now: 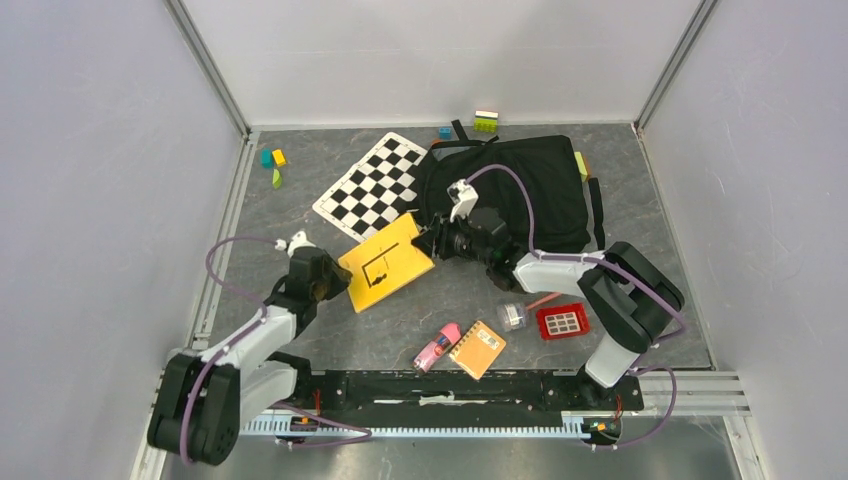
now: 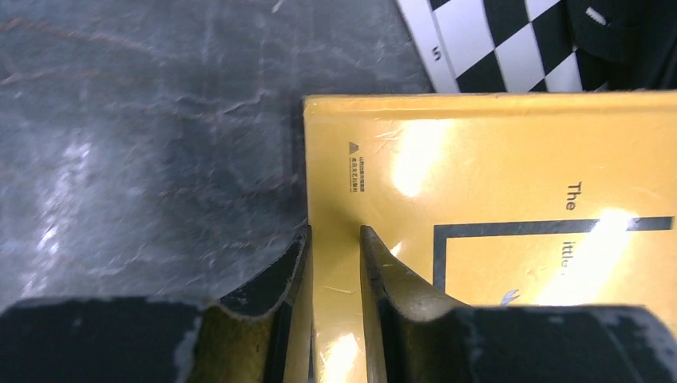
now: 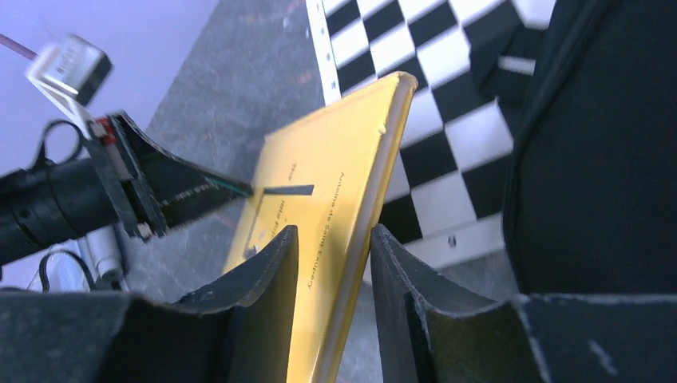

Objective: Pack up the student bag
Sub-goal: Pick up the book from the center of the board.

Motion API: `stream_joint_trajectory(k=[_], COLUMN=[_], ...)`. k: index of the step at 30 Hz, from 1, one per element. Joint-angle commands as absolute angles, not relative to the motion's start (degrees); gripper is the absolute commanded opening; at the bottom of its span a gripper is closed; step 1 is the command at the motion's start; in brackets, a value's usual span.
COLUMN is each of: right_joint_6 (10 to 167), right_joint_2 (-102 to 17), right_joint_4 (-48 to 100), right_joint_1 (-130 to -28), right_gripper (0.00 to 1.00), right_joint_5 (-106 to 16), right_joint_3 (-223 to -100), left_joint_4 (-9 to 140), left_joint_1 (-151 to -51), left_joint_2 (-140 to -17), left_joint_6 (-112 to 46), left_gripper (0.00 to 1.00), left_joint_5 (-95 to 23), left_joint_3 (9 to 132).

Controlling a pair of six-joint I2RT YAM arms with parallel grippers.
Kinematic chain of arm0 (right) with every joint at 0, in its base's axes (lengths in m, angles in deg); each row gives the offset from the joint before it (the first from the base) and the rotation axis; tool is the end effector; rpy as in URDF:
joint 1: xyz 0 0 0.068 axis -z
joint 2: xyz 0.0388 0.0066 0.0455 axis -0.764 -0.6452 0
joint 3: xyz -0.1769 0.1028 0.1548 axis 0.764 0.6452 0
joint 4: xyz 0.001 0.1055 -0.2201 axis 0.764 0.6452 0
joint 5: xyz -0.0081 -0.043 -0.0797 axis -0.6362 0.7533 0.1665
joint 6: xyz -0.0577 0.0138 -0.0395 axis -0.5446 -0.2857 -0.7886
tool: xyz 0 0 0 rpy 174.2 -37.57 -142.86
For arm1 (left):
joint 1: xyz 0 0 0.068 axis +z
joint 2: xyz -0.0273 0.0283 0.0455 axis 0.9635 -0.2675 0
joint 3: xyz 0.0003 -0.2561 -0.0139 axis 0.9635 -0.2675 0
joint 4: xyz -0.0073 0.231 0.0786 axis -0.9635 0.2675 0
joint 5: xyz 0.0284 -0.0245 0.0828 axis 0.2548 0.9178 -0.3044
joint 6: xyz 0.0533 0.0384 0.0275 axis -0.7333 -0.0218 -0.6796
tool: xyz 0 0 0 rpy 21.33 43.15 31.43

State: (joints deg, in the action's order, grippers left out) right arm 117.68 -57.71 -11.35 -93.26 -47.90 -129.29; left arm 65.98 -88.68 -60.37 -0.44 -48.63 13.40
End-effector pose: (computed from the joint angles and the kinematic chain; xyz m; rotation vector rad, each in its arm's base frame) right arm 0.2519 0.2539 0.1760 -0.2763 1.9978 1.1054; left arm 0.1895 -0.0436 0.1271 -0.6302 2.2314 -0.4430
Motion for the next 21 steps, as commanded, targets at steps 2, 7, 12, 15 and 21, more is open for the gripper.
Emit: stream_joint_trajectory(k=[2, 7, 12, 15, 21], right_joint_6=[114.6, 109.9, 106.7, 103.6, 99.5], right_joint_2=[-55.8, -55.8, -55.4, -54.2, -51.9], right_joint_4=[-9.9, -2.8, 2.0, 4.5, 10.0], right_joint_1=[-97.4, -96.7, -94.0, -91.9, -85.4], right_gripper=[0.42, 0.43, 0.46, 0.56, 0.87], right_joint_5=[-58.3, -52.6, -46.8, -45.0, -44.7], right_joint_3=[-138.2, -140.5, -139.5, -138.6, -137.8], left_joint_4=[50.9, 44.0, 40.3, 40.1, 39.8], left_joint_1=[-91.2, -93.3, -95.2, -95.2, -95.2], left_joint_2=[-70.8, -81.3, -91.5, -95.1, -100.1], left_joint_6=[3.0, 4.0, 4.8, 4.3, 4.6], left_gripper=[0.23, 0.21, 0.19, 0.19, 0.19], left_joint_5=[-28.7, -27.5, -26.5, -27.2, -26.9], left_joint_3=[20.0, 25.5, 29.8, 30.6, 30.2])
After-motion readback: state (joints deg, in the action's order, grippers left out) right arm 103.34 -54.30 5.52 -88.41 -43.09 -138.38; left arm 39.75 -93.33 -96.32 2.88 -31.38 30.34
